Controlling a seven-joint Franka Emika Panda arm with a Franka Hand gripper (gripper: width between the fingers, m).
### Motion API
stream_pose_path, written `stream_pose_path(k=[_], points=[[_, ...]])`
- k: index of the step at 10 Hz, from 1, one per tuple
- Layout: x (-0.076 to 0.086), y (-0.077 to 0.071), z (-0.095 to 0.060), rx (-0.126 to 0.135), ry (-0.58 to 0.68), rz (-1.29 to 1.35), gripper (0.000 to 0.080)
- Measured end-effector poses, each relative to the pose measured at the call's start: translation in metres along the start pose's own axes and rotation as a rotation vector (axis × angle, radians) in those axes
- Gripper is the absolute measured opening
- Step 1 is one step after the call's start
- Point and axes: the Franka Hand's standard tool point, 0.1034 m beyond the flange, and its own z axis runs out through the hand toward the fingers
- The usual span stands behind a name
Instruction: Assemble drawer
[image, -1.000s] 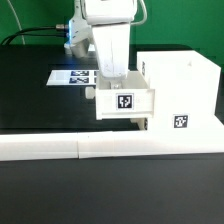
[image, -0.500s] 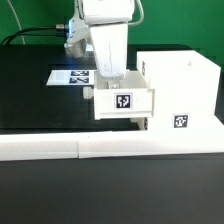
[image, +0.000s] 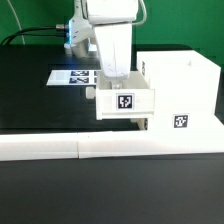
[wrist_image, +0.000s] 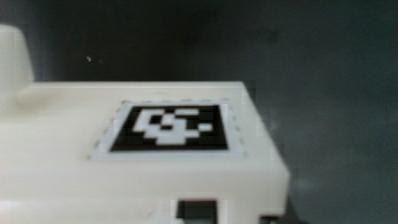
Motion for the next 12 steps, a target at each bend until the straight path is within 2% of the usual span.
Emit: stream_pose_path(k=[1, 4, 6, 10, 12], points=[[-0.0004, 0.0017, -0.0005, -0.010, -0.005, 0.000, 0.0042], [-0.0025, 0.0017, -0.0005, -0.010, -0.005, 0.005, 0.0042], [-0.0021, 0.0025, -0.0001, -0.029, -0.002, 0.005, 0.0042], [-0.0024, 0.0027, -0.0003, -0.028, -0.002, 0.005, 0.0042], [-0.0052, 0.0012, -0.0004, 0.014, -0.009, 0.002, 0.0042]])
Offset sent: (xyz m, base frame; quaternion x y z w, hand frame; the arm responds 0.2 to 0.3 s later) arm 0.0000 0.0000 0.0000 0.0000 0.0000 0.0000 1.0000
